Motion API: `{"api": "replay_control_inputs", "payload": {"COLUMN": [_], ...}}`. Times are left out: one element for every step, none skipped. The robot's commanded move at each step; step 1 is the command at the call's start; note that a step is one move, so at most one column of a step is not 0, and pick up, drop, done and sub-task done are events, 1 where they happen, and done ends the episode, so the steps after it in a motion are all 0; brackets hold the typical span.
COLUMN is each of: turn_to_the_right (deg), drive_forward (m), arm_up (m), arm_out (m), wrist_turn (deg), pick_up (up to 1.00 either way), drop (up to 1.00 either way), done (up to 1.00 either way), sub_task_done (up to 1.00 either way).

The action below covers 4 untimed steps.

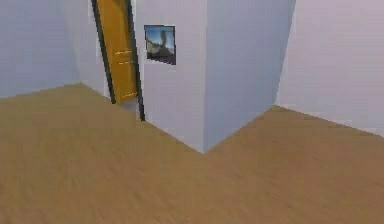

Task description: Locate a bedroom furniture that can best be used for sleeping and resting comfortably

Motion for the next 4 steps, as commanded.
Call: {"api": "replay_control_inputs", "payload": {"turn_to_the_right": [45.0, 21.0, 0.0, 0.0], "drive_forward": [0.0, 0.0, 1.0, 1.0], "arm_up": [0.0, 0.0, 0.0, 0.0], "arm_out": [0.0, 0.0, 0.0, 0.0], "wrist_turn": [0.0, 0.0, 0.0, 0.0], "pick_up": [0.0, 0.0, 0.0, 0.0], "drop": [0.0, 0.0, 0.0, 0.0], "done": [0.0, 0.0, 0.0, 0.0], "sub_task_done": [0.0, 0.0, 0.0, 0.0]}}
